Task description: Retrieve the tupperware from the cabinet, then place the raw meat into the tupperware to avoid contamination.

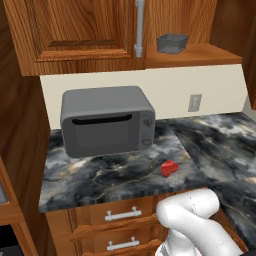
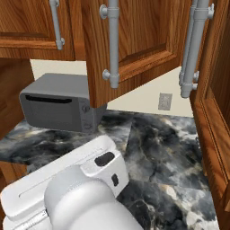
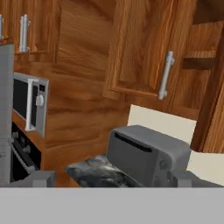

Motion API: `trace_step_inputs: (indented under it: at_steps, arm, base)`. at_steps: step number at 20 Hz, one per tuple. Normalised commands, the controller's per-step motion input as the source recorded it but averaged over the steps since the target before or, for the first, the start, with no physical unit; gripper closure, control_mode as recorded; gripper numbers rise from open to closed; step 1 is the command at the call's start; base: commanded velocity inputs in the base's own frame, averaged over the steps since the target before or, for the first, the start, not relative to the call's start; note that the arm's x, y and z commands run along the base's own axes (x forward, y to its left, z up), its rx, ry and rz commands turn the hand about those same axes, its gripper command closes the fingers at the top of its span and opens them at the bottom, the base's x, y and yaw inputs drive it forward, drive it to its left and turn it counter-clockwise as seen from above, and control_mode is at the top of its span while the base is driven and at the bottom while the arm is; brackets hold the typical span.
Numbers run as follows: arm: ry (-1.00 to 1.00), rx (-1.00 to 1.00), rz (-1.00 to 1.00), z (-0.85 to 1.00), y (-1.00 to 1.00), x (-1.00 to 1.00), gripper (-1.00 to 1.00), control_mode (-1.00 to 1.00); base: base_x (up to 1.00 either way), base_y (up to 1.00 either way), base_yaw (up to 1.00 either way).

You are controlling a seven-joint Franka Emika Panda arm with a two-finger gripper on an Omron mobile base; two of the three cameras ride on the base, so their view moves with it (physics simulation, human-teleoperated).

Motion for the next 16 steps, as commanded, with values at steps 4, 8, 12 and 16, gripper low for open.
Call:
trace_step_inputs:
  at_steps: [4,8,12,16]
  arm:
    - [0.00,-0.43,0.03,-0.65,0.80,-0.63,-1.00,-1.00]
    - [-0.02,-0.35,-0.01,-0.31,1.00,-0.14,-1.00,-1.00]
    - [-0.05,-0.31,-0.03,-0.07,1.00,0.03,-1.00,-1.00]
    - [-0.05,-0.29,-0.09,-0.01,0.89,0.25,-1.00,-1.00]
  base:
    - [0.00,0.00,0.00]
    - [0.00,0.00,0.00]
    - [0.00,0.00,0.00]
    - [0.00,0.00,0.00]
